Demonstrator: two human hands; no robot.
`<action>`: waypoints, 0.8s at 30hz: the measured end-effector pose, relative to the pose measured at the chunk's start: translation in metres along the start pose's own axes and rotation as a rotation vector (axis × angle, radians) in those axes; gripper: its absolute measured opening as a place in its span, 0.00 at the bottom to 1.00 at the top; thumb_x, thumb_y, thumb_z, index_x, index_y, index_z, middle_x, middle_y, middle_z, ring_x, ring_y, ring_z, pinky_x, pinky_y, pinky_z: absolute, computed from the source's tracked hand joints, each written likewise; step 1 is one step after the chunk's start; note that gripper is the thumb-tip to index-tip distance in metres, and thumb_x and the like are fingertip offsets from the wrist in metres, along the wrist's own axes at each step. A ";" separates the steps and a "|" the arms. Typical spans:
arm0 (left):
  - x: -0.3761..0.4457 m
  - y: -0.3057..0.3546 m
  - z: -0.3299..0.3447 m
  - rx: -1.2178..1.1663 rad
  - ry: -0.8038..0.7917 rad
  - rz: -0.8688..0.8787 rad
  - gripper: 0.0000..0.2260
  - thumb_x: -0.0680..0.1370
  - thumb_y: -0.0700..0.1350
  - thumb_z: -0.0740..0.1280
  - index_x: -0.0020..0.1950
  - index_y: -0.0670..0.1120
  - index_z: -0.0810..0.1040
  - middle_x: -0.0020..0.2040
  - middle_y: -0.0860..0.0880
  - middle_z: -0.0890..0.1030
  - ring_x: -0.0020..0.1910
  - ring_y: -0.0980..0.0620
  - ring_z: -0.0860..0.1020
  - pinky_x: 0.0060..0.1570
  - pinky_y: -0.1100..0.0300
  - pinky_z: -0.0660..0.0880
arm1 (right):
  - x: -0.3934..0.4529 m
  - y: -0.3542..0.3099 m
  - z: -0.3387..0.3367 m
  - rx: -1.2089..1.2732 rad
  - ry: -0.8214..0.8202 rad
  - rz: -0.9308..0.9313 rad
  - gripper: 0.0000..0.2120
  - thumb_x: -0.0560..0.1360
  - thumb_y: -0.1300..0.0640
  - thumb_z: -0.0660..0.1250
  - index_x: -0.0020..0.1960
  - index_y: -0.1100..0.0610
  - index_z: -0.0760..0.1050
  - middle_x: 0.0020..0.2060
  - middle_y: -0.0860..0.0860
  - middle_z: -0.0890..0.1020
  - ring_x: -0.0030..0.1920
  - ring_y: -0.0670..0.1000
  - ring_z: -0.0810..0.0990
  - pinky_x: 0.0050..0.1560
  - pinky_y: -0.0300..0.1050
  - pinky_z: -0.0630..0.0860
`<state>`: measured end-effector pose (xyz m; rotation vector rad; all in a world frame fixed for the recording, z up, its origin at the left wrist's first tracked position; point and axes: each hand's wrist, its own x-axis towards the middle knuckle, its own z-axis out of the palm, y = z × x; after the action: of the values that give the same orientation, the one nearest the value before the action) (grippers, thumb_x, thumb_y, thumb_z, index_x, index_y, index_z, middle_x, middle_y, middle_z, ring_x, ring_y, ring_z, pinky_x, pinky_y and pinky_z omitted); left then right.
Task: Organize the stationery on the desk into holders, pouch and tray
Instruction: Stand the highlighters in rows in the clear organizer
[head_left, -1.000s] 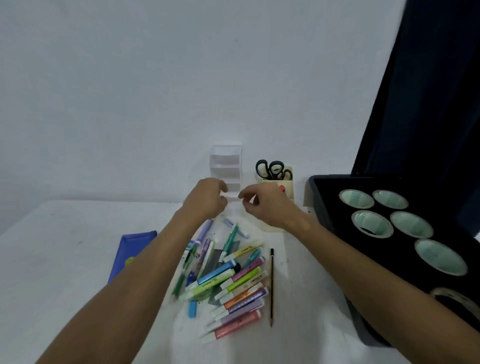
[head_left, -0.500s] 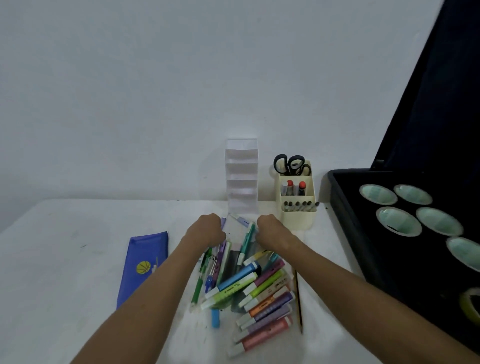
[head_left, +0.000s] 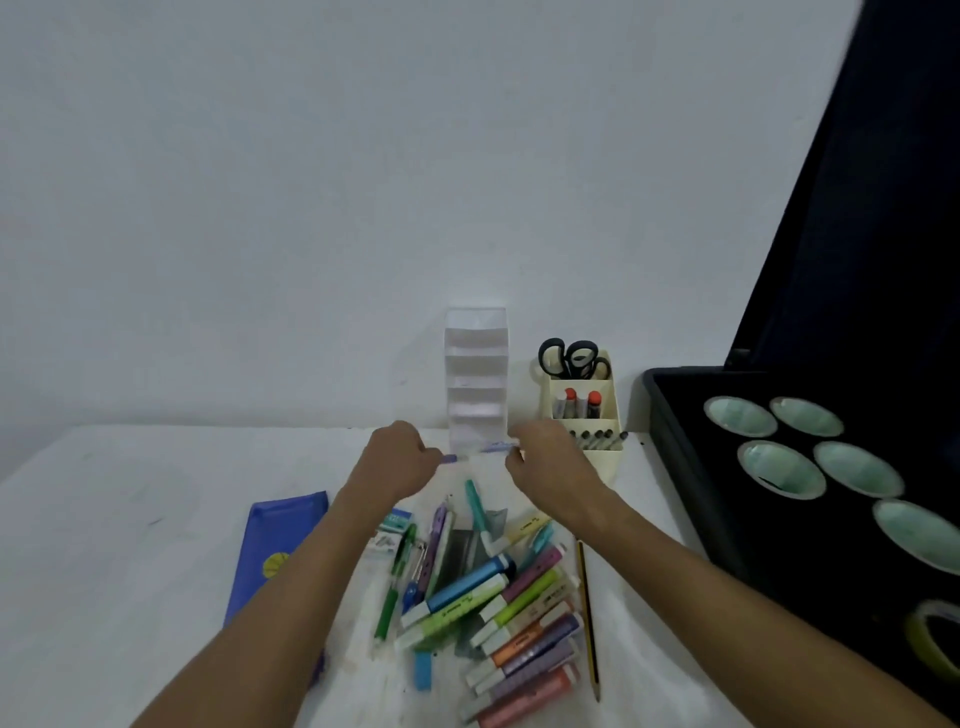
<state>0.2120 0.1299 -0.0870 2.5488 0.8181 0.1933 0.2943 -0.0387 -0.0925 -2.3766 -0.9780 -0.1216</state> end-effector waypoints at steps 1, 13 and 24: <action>-0.005 0.006 -0.011 -0.026 0.062 0.043 0.10 0.77 0.44 0.65 0.43 0.38 0.80 0.34 0.49 0.75 0.31 0.54 0.72 0.31 0.66 0.71 | 0.000 -0.003 -0.009 0.025 0.034 -0.019 0.11 0.75 0.62 0.62 0.54 0.62 0.79 0.49 0.57 0.81 0.49 0.54 0.79 0.49 0.42 0.73; -0.007 0.059 -0.096 -0.035 0.537 0.395 0.10 0.80 0.48 0.62 0.45 0.48 0.82 0.40 0.52 0.77 0.37 0.54 0.72 0.40 0.63 0.65 | 0.039 -0.032 -0.092 0.254 0.347 -0.184 0.12 0.74 0.66 0.66 0.55 0.58 0.81 0.49 0.53 0.83 0.40 0.44 0.76 0.48 0.30 0.70; 0.024 0.060 -0.069 0.234 0.428 0.334 0.13 0.80 0.53 0.61 0.48 0.45 0.80 0.42 0.46 0.80 0.42 0.46 0.78 0.36 0.55 0.71 | 0.084 -0.024 -0.052 -0.084 0.079 -0.340 0.19 0.70 0.75 0.58 0.54 0.62 0.82 0.46 0.60 0.79 0.46 0.59 0.78 0.46 0.49 0.74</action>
<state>0.2445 0.1264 0.0017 2.9019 0.5761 0.8144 0.3459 -0.0003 -0.0133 -2.2393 -1.3531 -0.3881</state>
